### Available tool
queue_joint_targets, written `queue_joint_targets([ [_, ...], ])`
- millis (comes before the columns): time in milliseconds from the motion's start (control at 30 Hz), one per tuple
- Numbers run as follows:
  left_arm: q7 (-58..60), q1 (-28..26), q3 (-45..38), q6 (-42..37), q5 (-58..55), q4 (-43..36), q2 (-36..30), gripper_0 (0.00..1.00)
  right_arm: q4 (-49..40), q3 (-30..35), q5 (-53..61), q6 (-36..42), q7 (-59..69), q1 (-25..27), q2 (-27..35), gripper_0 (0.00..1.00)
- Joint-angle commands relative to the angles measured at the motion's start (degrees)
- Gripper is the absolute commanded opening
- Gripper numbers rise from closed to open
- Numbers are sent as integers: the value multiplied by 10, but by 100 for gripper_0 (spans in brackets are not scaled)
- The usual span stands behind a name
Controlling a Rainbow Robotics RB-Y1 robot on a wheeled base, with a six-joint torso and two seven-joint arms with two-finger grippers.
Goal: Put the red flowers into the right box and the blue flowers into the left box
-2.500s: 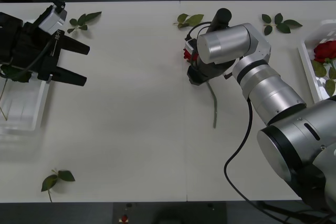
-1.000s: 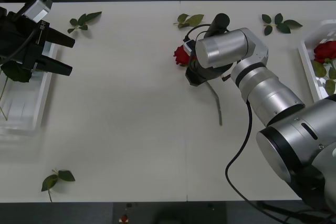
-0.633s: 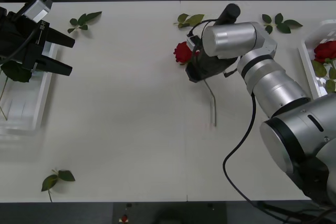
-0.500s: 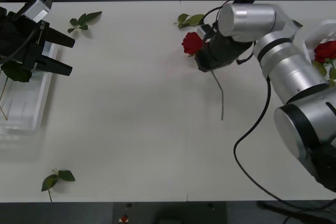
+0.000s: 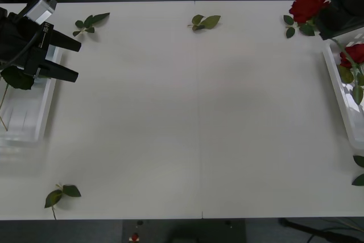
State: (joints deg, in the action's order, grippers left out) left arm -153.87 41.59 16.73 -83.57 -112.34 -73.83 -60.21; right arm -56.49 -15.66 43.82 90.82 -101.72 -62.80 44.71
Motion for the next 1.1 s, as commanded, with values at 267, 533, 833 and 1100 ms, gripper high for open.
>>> queue_joint_targets([
  [267,-11,15,-8,-4,-2,-9,-24,100,-24,-89,-63,-53,5,-9,120,0],
  [533,-11,15,-8,-4,-2,-9,-24,100,-20,-89,-103,-156,9,70,159,0],
  [833,-11,15,-8,-4,-2,-9,-24,100,12,-77,-151,-240,28,137,165,0],
  [1100,-11,15,-8,-4,-2,-9,-24,100,65,-77,-179,-307,47,151,158,0],
])
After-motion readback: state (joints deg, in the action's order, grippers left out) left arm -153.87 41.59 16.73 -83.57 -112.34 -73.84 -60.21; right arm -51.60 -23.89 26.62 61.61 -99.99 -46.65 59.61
